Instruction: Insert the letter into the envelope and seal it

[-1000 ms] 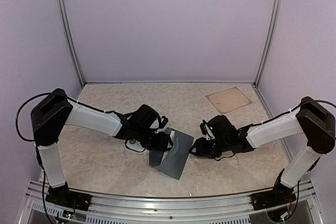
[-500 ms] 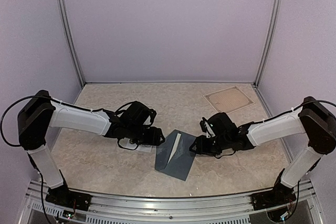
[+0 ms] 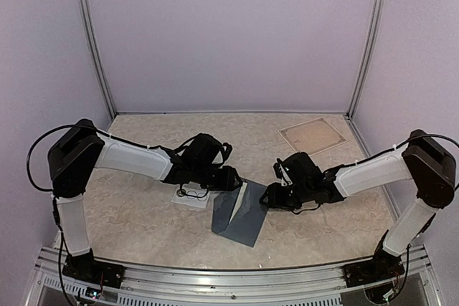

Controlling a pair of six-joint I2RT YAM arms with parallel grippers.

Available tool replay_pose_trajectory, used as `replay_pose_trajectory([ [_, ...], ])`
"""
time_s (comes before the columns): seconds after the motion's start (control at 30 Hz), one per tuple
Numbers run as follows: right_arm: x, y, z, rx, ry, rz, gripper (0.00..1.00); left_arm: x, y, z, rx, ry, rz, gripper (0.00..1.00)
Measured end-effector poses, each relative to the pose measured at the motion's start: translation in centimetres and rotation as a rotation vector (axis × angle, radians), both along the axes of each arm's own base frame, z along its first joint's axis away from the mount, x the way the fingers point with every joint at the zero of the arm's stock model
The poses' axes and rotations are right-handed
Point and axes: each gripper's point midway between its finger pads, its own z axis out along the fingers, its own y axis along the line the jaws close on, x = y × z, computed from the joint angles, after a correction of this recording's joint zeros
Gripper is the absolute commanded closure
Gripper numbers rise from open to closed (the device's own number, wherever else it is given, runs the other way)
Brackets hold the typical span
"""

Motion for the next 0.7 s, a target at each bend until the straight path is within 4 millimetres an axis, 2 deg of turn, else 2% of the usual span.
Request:
replay_pose_trajectory([
  [0.17,0.3,-0.3,-0.3,-0.013,-0.003,-0.014,0.56,0.7,-1.0,-1.4,0.011,0.006,-0.013,0.64],
  [0.4,0.6,-0.7,-0.4,-0.022,-0.010,-0.037,0.57,0.8,-1.3,-3.6,0.035,0.022,-0.025,0.78],
  [0.7,1.0,-0.7,-0.8,-0.021,-0.014,-0.046,0.58,1.5,-2.0,-3.9,0.014,0.019,-0.032,0.89],
])
